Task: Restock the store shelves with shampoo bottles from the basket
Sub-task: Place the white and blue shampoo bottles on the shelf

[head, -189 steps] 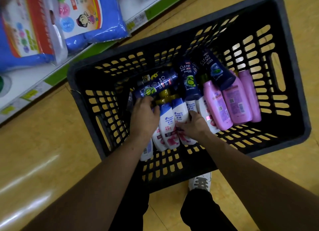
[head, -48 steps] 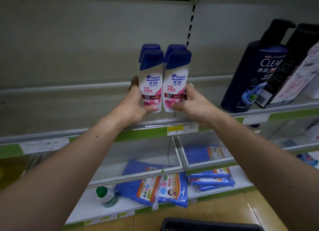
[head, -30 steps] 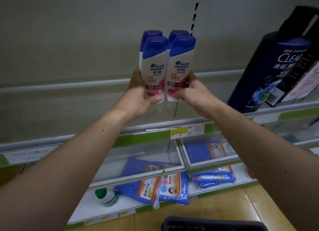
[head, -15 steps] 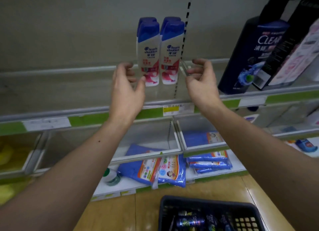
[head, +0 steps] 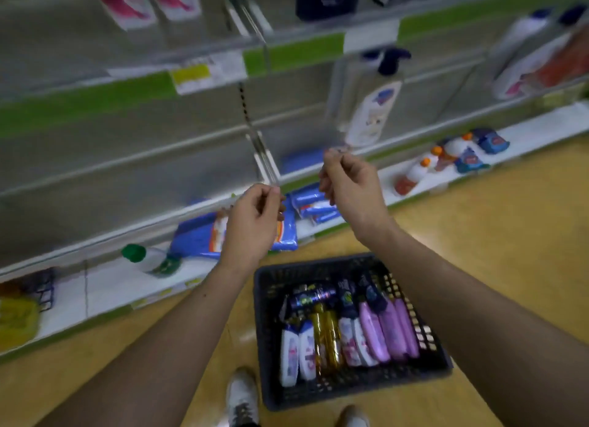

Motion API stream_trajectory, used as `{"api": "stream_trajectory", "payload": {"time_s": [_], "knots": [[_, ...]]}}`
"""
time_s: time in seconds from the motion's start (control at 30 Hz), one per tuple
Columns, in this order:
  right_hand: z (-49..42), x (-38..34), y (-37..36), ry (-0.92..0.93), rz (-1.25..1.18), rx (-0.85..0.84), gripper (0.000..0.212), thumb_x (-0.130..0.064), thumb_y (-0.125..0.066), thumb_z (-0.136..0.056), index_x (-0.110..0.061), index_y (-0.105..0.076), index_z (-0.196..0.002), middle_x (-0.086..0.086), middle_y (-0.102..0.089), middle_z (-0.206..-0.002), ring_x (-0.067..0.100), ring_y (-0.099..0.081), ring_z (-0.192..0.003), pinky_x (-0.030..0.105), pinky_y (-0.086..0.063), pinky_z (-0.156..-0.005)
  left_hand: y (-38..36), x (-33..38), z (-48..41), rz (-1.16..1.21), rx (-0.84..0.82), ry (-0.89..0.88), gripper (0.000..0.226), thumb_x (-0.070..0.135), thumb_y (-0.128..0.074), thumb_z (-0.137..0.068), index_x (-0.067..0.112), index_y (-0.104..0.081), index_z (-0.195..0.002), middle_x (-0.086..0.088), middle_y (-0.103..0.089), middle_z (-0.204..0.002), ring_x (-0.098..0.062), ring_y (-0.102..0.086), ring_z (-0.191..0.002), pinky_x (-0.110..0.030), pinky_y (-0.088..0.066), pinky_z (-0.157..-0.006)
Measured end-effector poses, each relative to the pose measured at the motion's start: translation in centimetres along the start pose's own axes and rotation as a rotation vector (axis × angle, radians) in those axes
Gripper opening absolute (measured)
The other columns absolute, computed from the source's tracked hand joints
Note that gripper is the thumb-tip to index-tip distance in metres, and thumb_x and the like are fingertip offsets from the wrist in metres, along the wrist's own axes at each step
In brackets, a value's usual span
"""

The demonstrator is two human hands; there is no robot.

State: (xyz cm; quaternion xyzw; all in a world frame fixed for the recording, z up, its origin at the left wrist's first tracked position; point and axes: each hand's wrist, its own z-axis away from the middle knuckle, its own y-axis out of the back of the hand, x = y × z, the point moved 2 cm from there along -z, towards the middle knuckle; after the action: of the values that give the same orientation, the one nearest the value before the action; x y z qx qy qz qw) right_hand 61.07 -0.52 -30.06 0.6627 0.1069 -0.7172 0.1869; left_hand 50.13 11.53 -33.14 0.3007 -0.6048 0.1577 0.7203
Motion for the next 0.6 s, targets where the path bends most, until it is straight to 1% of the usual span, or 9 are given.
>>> {"api": "stream_trajectory", "payload": {"time_s": [0.07,0.1,0.2,0.27,0.37,0.4,0.47,0.53,0.6], "knots": [[1.4,4.0,1.3,-0.082,0.036,0.021,0.036,-0.020,-0.051,-0.104,-0.009,-0.055,-0.070,-0.001,-0.055,-0.056,0.006,-0.048,-0.050,0.020,-0.039,-0.051,-1.9,-3.4,0.6,-0.036,-0.077,0.041,0.026,0.022,-0.050,-0.104,0.019,-0.059,-0.079,0.004,-0.063,-0.070,-0.005,-0.061,-0.062,-0.033,-0.051,-0.072],[2.1,5.6,1.9,-0.122,0.047,0.031,0.036,-0.020,-0.051,-0.105,-0.004,-0.056,-0.073,-0.002,-0.056,-0.057,0.006,-0.049,-0.051,0.020,-0.040,-0.052,-2.6,-5.1,0.9,-0.047,-0.112,0.067,0.026,0.023,-0.051,-0.103,0.020,-0.060,-0.080,0.004,-0.064,-0.071,-0.006,-0.062,-0.064,-0.033,-0.052,-0.074],[4.3,10.1,3.8,-0.223,0.062,0.050,0.036,-0.020,-0.049,-0.105,0.010,-0.059,-0.087,0.010,-0.054,-0.067,0.011,-0.049,-0.057,0.022,-0.041,-0.055,-4.5,-9.2,1.9,-0.075,-0.225,0.140,0.024,0.025,-0.050,-0.104,0.015,-0.062,-0.086,0.002,-0.066,-0.077,-0.013,-0.065,-0.072,-0.033,-0.054,-0.078],[5.5,12.9,4.9,-0.283,0.090,0.068,0.038,-0.025,-0.049,-0.105,0.006,-0.059,-0.087,0.013,-0.055,-0.070,0.018,-0.049,-0.062,0.028,-0.041,-0.058,-5.6,-11.3,2.6,-0.100,-0.294,0.175,0.027,0.028,-0.048,-0.104,0.007,-0.062,-0.092,0.001,-0.066,-0.081,-0.012,-0.064,-0.074,-0.029,-0.055,-0.079],[7.3,17.3,6.5,-0.388,0.136,0.093,0.036,-0.029,-0.051,-0.104,0.000,-0.059,-0.085,0.011,-0.059,-0.073,0.016,-0.052,-0.065,0.028,-0.044,-0.061,-7.4,-14.1,3.7,-0.154,-0.370,0.210,0.023,0.030,-0.049,-0.104,0.013,-0.062,-0.096,0.002,-0.067,-0.083,-0.007,-0.065,-0.075,-0.020,-0.052,-0.073],[7.9,18.6,6.9,-0.418,0.149,0.101,0.034,-0.029,-0.051,-0.104,-0.001,-0.059,-0.085,0.009,-0.058,-0.073,0.016,-0.052,-0.065,0.029,-0.044,-0.062,-8.1,-15.2,4.1,-0.170,-0.398,0.227,0.021,0.031,-0.050,-0.103,0.015,-0.062,-0.096,0.002,-0.068,-0.085,-0.008,-0.066,-0.077,-0.020,-0.052,-0.074],[9.1,21.8,8.1,-0.470,0.157,0.119,0.033,-0.029,-0.053,-0.103,0.001,-0.059,-0.090,0.009,-0.056,-0.076,0.017,-0.051,-0.068,0.029,-0.044,-0.062,-9.9,-17.8,5.0,-0.210,-0.460,0.267,0.019,0.035,-0.051,-0.102,0.020,-0.061,-0.095,-0.001,-0.069,-0.087,-0.014,-0.068,-0.082,-0.030,-0.055,-0.079],[10.0,24.0,8.7,-0.515,0.183,0.114,0.031,-0.029,-0.054,-0.102,0.001,-0.059,-0.099,0.010,-0.057,-0.083,0.017,-0.052,-0.073,0.019,-0.045,-0.061,-10.7,-19.8,5.8,-0.230,-0.499,0.308,0.016,0.037,-0.052,-0.101,0.026,-0.060,-0.094,0.001,-0.069,-0.091,-0.015,-0.068,-0.085,-0.036,-0.055,-0.083],[10.7,27.0,9.8,-0.557,0.233,0.106,0.028,-0.033,-0.056,-0.101,-0.007,-0.060,-0.110,0.009,-0.063,-0.096,0.016,-0.057,-0.080,0.013,-0.046,-0.062,-12.1,-22.3,6.8,-0.247,-0.534,0.339,0.012,0.036,-0.053,-0.101,0.028,-0.059,-0.096,0.003,-0.067,-0.097,-0.016,-0.067,-0.090,-0.037,-0.054,-0.084]]}}
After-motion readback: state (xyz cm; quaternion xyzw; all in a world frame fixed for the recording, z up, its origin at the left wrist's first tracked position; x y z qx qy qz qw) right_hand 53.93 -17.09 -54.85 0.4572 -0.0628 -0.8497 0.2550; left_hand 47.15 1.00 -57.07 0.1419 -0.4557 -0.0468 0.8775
